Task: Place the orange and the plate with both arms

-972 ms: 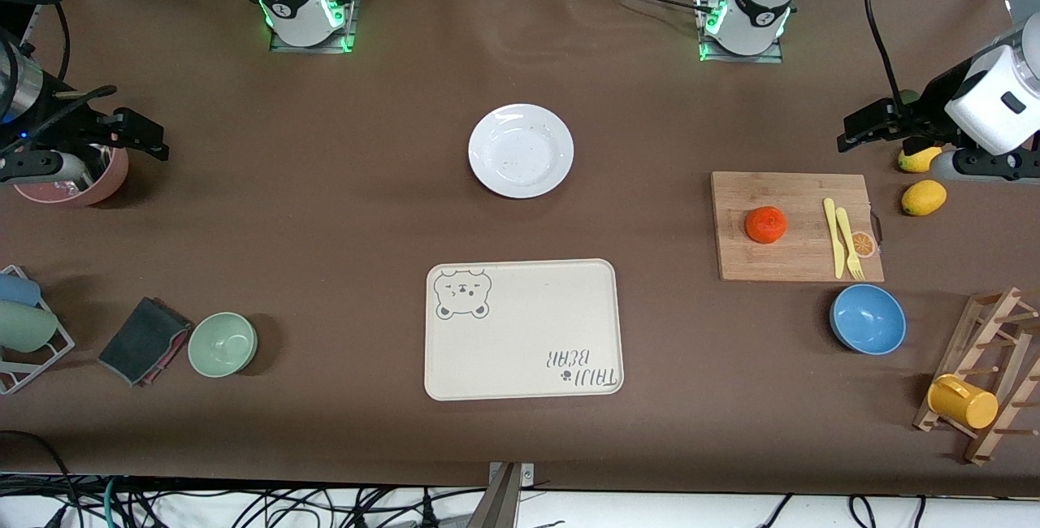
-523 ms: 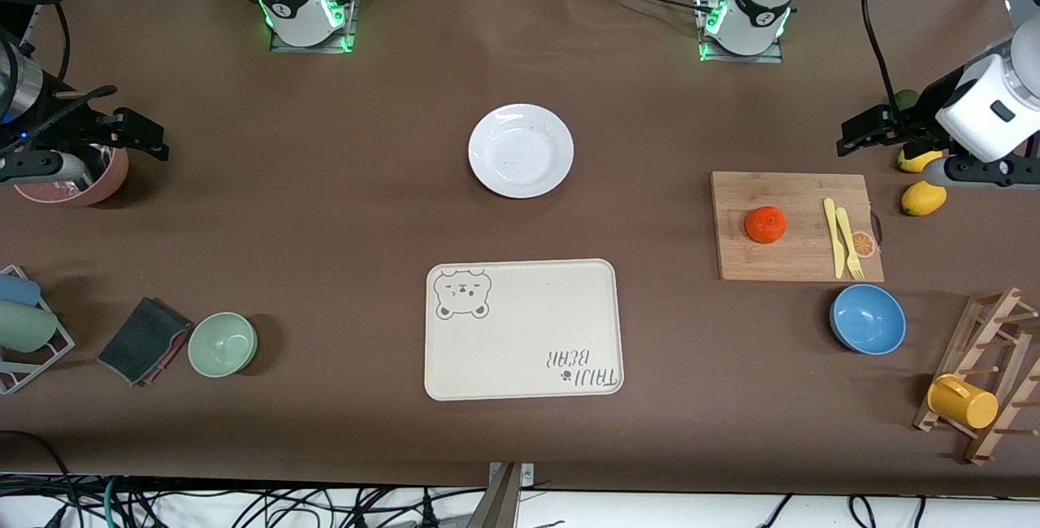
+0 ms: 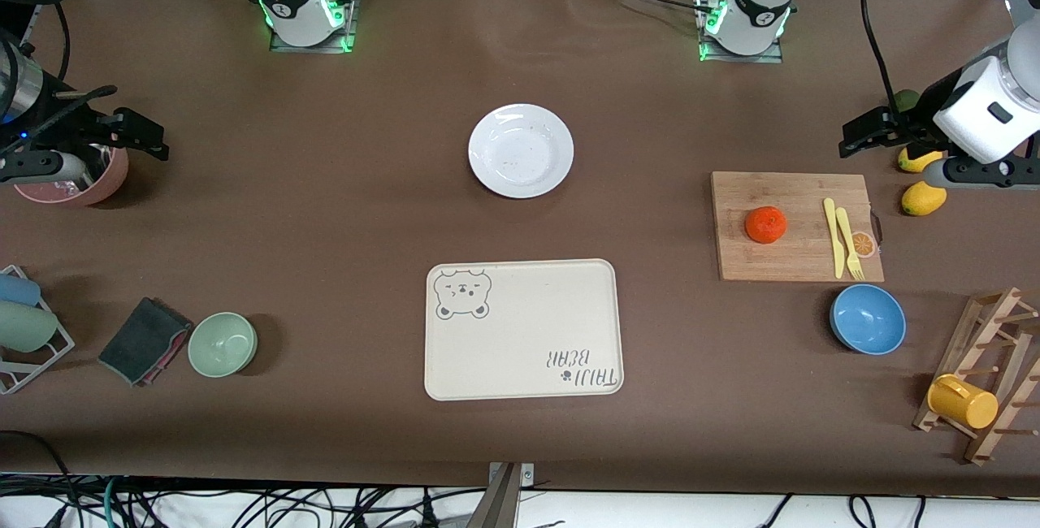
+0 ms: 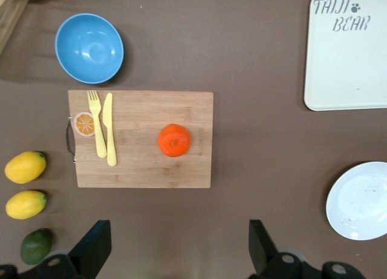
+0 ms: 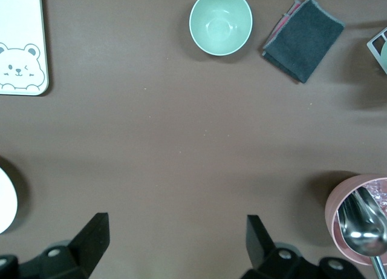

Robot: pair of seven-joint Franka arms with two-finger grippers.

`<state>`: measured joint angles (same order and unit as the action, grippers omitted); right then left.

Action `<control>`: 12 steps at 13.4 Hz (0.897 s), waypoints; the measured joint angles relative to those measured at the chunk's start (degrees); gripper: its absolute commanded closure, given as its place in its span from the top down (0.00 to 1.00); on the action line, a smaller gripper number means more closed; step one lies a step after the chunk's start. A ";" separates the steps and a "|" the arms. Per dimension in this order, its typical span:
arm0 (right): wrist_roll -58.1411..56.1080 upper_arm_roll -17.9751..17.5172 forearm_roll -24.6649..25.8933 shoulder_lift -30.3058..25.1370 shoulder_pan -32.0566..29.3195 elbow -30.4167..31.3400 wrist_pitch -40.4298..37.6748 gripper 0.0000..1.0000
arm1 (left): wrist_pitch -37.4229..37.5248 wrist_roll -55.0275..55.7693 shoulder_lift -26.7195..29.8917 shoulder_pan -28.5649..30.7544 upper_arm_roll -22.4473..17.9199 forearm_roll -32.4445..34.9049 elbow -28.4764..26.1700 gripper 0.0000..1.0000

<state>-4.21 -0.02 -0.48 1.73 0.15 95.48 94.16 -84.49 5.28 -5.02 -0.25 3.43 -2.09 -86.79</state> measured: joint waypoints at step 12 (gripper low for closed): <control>0.00 0.09 0.00 0.04 -0.03 0.00 -0.25 1.00 | -0.08 3.57 -0.08 1.43 -1.02 0.37 0.08 1.00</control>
<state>-4.21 0.07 -0.48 1.77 0.12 95.48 93.91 -84.57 8.85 -5.09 1.17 2.41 -1.72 -86.71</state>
